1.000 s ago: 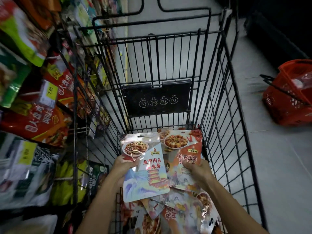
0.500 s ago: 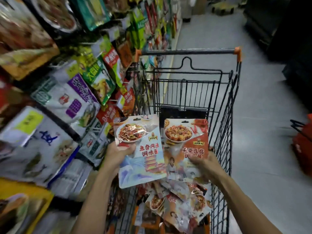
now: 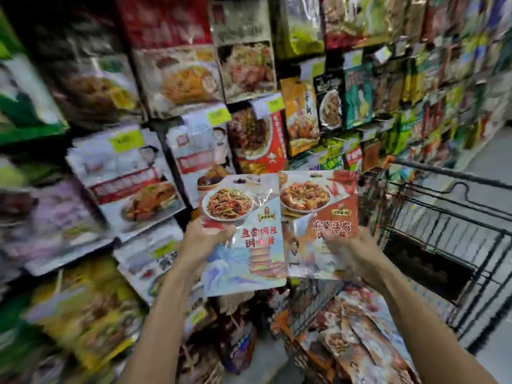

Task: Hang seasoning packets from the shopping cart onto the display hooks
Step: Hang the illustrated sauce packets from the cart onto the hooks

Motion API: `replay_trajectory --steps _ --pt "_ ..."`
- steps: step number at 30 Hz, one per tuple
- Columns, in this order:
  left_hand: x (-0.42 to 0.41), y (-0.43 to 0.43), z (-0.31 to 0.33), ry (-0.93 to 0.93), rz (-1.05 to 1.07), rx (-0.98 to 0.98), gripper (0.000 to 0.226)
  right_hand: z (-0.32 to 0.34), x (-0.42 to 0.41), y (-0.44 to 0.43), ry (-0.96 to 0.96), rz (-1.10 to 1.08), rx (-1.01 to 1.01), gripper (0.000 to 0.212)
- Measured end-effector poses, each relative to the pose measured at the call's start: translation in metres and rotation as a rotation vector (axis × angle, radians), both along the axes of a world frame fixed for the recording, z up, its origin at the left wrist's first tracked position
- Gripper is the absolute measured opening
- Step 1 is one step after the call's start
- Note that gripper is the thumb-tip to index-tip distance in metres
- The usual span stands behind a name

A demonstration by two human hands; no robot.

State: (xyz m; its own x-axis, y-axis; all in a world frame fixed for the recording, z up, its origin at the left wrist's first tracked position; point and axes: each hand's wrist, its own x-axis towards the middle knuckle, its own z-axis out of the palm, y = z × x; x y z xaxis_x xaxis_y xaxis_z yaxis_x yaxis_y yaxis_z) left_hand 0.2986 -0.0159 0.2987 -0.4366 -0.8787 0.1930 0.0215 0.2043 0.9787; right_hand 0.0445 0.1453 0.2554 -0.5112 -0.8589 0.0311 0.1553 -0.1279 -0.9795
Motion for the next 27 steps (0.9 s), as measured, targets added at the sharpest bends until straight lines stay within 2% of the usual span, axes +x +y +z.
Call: replay_trajectory --steps 7,14,17,21,23,24,27 --pt "0.163 0.021 0.049 0.036 0.247 -0.043 0.015 0.056 0.126 -0.062 0.096 0.325 -0.121 0.010" --pt "0.306 0.031 0.059 0.074 0.478 -0.031 0.028 0.077 0.254 -0.113 0.082 0.497 -0.150 0.024" --pt "0.349 0.025 0.059 0.112 0.525 -0.023 0.035 0.078 0.293 -0.124 0.085 0.539 -0.148 0.027" --pt "0.393 0.005 0.058 0.154 0.591 0.004 0.021 0.074 0.326 -0.136 0.101 0.566 -0.140 0.030" --pt "0.409 -0.008 0.059 0.145 0.606 0.008 0.017 0.071 0.338 -0.142 0.118 0.586 -0.130 0.016" --pt "0.415 -0.015 0.059 0.144 0.617 0.011 0.017 0.070 0.343 -0.145 0.126 0.593 -0.131 0.017" --pt "0.425 -0.032 0.062 0.138 0.636 0.007 0.018 0.066 0.356 -0.154 0.130 0.586 -0.127 0.031"
